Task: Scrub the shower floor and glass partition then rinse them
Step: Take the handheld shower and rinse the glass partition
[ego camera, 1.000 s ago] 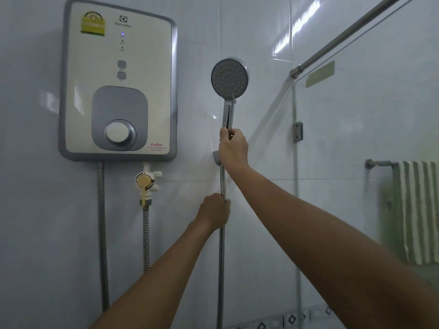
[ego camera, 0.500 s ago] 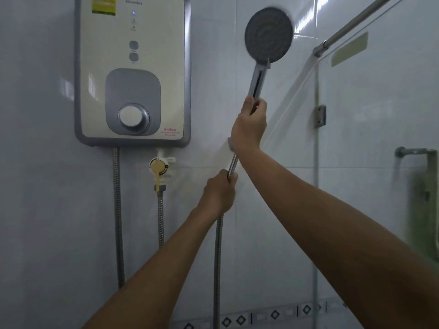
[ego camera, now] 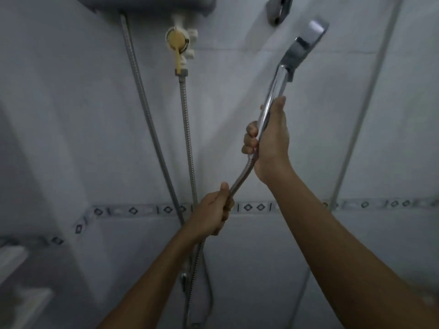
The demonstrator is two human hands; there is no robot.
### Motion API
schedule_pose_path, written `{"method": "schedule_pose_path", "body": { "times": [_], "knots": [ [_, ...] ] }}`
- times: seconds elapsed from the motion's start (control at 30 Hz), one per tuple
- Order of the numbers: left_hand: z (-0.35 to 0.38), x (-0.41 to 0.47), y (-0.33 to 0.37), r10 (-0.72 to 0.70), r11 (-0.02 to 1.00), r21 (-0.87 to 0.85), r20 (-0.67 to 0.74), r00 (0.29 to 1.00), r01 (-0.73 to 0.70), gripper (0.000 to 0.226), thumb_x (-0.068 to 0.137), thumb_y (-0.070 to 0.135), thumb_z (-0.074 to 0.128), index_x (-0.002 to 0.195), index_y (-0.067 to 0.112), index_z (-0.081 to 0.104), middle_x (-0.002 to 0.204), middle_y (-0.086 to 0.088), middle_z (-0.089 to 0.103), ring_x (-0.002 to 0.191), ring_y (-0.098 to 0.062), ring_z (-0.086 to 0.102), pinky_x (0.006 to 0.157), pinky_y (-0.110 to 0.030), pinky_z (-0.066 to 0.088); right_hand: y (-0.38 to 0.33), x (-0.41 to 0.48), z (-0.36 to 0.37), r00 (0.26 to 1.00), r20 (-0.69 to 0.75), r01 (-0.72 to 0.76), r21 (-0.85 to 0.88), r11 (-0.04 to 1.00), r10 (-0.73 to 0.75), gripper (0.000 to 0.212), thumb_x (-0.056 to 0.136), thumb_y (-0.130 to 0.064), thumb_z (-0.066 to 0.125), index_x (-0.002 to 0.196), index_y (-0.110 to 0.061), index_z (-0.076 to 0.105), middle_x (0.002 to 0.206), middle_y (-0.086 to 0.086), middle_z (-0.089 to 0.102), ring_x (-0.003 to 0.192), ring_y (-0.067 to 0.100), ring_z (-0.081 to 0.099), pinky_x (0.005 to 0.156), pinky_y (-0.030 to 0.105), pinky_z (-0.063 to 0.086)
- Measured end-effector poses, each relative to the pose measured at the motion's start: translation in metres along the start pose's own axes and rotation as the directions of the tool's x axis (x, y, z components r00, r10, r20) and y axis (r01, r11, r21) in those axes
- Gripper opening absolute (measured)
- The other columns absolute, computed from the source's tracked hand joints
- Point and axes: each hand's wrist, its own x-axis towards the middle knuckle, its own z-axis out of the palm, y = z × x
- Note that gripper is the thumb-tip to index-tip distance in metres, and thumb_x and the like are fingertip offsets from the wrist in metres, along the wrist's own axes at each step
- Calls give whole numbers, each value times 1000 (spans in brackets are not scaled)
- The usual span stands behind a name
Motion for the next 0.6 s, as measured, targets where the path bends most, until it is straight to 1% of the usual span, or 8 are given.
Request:
{"method": "schedule_pose_path", "body": {
  "times": [0.03, 0.1, 0.2, 0.3, 0.37, 0.47, 0.53, 0.6],
  "knots": [
    [-2, -16, -37, -119, 993, -33, -49, 992, 117, 57, 98, 65, 27, 65, 22, 44, 51, 5, 35, 41, -10, 26, 42, -19, 21, 33, -20, -9, 996, 17, -86, -52, 995, 87, 45, 99, -63, 36, 116, -23, 46, 59, -2, 45, 45, 10, 34, 41, 23, 32],
    [2, -21, -66, -188, 982, -50, -126, 974, 183, 58, 99, 63, 31, 64, 20, 47, 48, 4, 37, 39, -11, 28, 43, -19, 21, 53, -37, -21, 995, 43, -86, -144, 986, 93, 34, 101, -59, 37, 113, -28, 45, 61, -1, 47, 45, 11, 33, 41, 23, 32],
    [-1, -38, -129, -320, 945, -22, -247, 914, 325, 49, 102, 49, 40, 66, 17, 45, 53, -2, 43, 34, -11, 34, 40, -18, 27, 104, -71, -31, 989, 40, -131, -201, 971, 141, 24, 106, -48, 38, 101, -26, 48, 68, 2, 53, 45, 14, 38, 42, 25, 33],
    [-11, -52, -186, -394, 911, -18, -328, 859, 411, 38, 102, 43, 38, 82, 14, 52, 59, -4, 46, 36, -10, 39, 42, -21, 31, 153, -100, -40, 990, -21, -142, -292, 946, 142, 26, 107, -40, 41, 94, -20, 52, 77, 5, 58, 53, 18, 52, 47, 30, 44],
    [-18, -54, -217, -430, 882, 12, -385, 816, 471, 59, 99, 58, 35, 91, 6, 63, 60, -5, 52, 42, -15, 48, 45, -23, 42, 182, -116, -45, 988, -58, -156, -356, 922, 145, 32, 107, -37, 41, 91, -13, 54, 78, 8, 58, 63, 18, 57, 58, 33, 51],
    [-27, -47, -249, -522, 811, 21, -425, 739, 585, 94, 78, 89, 27, 84, 3, 67, 77, -18, 68, 65, -30, 66, 60, -36, 56, 215, -133, -47, 980, -123, -195, -400, 895, 158, 41, 108, -35, 40, 94, 1, 55, 77, 8, 56, 70, 16, 57, 71, 37, 53],
    [-28, -42, -256, -569, 775, 15, -418, 708, 631, 96, 81, 87, 29, 88, -1, 67, 87, -22, 70, 70, -32, 67, 46, -30, 52, 229, -139, -45, 970, -174, -228, -408, 884, 170, 41, 108, -34, 37, 97, 0, 56, 77, 7, 54, 71, 16, 55, 73, 37, 52],
    [-30, -35, -261, -598, 755, 3, -408, 690, 656, 92, 85, 80, 36, 107, -5, 63, 99, -21, 69, 76, -30, 67, 42, -25, 47, 239, -142, -41, 956, -232, -260, -400, 879, 177, 39, 109, -34, 35, 97, -5, 57, 76, 8, 53, 69, 15, 52, 67, 31, 49]
  ]
}}
